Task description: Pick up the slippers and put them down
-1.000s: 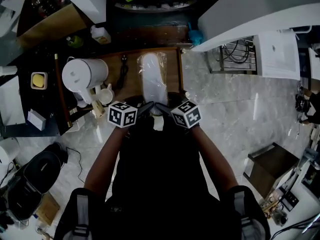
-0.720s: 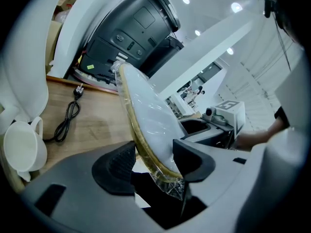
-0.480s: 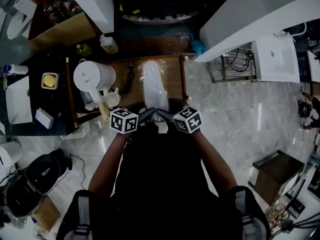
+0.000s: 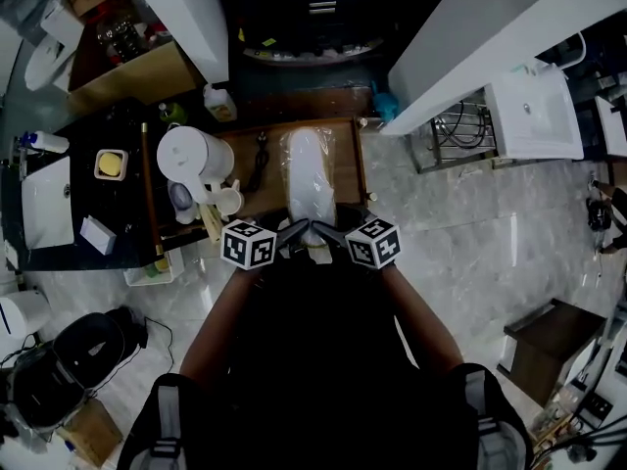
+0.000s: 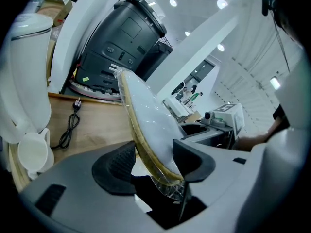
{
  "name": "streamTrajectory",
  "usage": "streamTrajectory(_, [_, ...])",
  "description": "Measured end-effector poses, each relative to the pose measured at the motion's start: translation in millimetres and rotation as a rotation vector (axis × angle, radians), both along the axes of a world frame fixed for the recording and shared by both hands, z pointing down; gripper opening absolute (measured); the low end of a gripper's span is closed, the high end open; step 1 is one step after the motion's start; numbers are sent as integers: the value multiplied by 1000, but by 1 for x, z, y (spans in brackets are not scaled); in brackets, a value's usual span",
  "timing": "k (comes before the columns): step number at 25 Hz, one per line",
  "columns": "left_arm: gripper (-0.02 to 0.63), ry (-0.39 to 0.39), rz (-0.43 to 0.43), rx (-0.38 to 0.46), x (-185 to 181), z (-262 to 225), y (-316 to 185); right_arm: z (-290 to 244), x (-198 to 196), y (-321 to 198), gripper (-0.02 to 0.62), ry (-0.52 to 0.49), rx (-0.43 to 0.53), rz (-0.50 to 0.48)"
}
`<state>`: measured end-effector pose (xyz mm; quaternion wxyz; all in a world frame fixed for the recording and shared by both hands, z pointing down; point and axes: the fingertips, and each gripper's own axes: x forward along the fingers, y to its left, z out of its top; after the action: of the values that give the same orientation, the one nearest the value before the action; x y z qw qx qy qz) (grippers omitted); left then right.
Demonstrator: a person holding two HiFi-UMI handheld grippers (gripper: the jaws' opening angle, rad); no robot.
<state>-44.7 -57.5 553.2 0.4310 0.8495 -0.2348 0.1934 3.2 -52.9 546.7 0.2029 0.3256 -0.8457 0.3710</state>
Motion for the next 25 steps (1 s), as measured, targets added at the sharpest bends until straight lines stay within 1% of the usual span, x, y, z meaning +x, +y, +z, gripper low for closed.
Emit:
streamTrajectory(5, [245,15,3,25,-2,-12,8,-10,-1,8,279,-23,16,33])
streamTrajectory(8, [245,26,-3,52,-6,-25,10,-22,-5,11,279,-65,36,50])
streamTrajectory(12, [245,34,0,89,-11,-42,15,-36,-11,18,278,-94,70,71])
streamTrajectory(20, [247,45,15,130,-13,-66,27,-59,-12,31,278,-120,104,88])
streamTrajectory(25, [245,83,13,200,-13,-101,28,-89,-12,33,276,-144,152,98])
